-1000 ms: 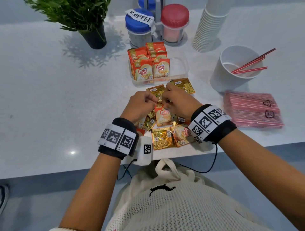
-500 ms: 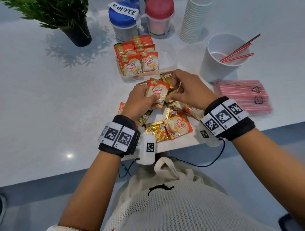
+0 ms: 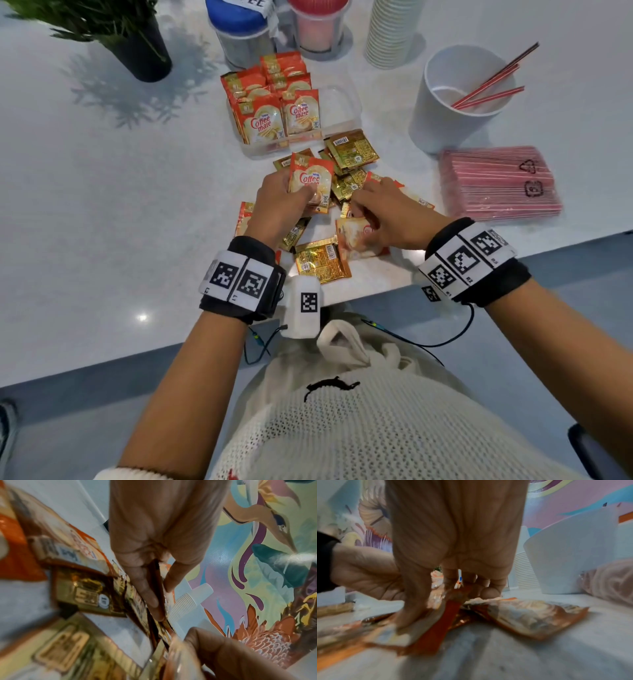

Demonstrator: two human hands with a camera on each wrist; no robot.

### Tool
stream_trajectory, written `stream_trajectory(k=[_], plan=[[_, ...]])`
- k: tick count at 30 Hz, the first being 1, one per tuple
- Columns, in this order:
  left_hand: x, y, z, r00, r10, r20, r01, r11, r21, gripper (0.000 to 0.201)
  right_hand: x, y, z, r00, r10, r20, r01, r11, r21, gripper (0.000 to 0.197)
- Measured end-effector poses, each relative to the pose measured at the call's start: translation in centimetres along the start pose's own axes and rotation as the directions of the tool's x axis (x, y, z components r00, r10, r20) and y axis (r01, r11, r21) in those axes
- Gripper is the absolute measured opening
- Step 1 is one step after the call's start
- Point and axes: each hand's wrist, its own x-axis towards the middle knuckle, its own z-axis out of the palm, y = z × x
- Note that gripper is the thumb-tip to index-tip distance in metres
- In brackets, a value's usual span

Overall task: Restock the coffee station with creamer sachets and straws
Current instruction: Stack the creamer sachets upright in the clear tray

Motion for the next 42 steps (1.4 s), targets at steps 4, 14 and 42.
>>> stream_trajectory(k=[4, 14, 42], plan=[[0.0, 0.3, -0.2, 0.997, -0.038, 0.065, 0.040, 0.999, -0.029, 0.023, 0.4, -0.4, -1.1, 0.998, -0.024, -0.052, 0.031, 0.991, 0.131, 0.019], [-0.9, 1.6, -0.3, 0.985, 0.024, 0.172, 0.003, 0.988, -0.157, 0.020, 2.2, -1.6, -4.2, 0.961, 0.056, -0.271, 0.022, 0.961, 0.276, 0.037], [-1.7, 0.2, -1.8, 0.995, -0.020, -0.094, -0.006, 0.964, -0.265, 0.019, 2.8, -4.0, -2.0, 0.952, -0.123, -0.279, 0.177, 0.968, 0.179, 0.019]])
